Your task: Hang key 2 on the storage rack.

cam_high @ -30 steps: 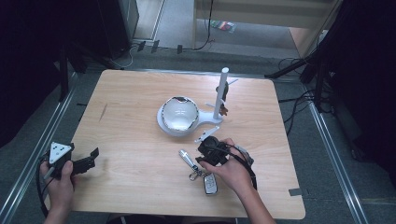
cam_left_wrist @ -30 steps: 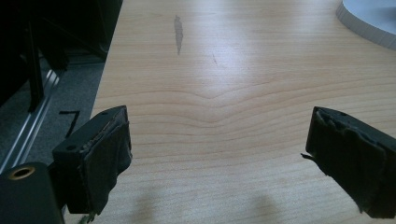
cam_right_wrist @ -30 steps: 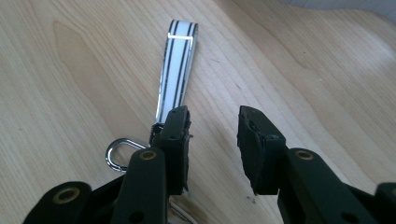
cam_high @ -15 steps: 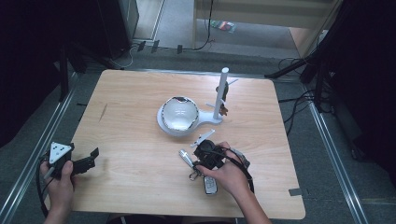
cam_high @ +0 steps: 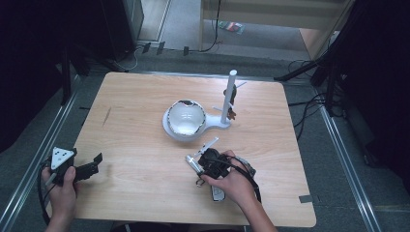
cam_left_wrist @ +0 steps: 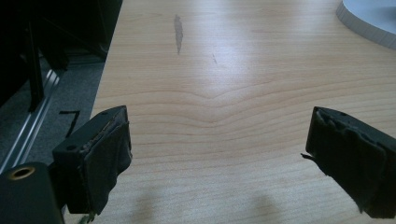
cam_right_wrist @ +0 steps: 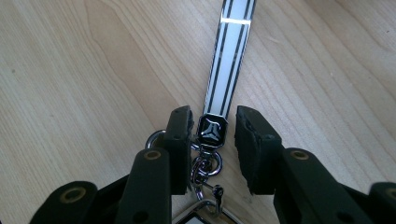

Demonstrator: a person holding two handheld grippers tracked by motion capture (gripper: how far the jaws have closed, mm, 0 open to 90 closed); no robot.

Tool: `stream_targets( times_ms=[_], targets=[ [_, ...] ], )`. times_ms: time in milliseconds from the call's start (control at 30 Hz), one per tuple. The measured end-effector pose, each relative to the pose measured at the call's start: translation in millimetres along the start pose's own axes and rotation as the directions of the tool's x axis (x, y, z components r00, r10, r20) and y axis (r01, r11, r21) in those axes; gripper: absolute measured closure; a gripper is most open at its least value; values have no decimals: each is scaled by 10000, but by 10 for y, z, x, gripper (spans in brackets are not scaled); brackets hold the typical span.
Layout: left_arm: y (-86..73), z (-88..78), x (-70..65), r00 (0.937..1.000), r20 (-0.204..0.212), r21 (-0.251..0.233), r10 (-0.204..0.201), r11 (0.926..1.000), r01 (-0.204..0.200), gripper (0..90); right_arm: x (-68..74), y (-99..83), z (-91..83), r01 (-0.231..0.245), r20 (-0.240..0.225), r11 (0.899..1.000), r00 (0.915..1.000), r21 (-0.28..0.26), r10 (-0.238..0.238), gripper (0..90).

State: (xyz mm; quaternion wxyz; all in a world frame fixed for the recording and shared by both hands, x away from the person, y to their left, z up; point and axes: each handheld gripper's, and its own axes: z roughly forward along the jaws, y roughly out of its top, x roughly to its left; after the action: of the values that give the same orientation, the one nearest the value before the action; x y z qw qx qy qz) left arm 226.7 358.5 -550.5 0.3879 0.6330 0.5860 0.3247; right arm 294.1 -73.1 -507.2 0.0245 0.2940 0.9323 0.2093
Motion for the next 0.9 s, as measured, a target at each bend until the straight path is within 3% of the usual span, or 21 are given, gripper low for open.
stream_targets(
  times_ms=[567, 900],
  targets=[
    [0, 1, -1, 10000, -5, -5, -10, 10000, 10, 70, 73, -14, 80, 231, 514, 9993, 9984, 280, -245, 750],
    [0, 2, -2, 10000, -15, 2, -6, 10000, 6, 70, 73, -65, 55, -7, 649, 9997, 9979, -250, 23, 753]
  ],
)
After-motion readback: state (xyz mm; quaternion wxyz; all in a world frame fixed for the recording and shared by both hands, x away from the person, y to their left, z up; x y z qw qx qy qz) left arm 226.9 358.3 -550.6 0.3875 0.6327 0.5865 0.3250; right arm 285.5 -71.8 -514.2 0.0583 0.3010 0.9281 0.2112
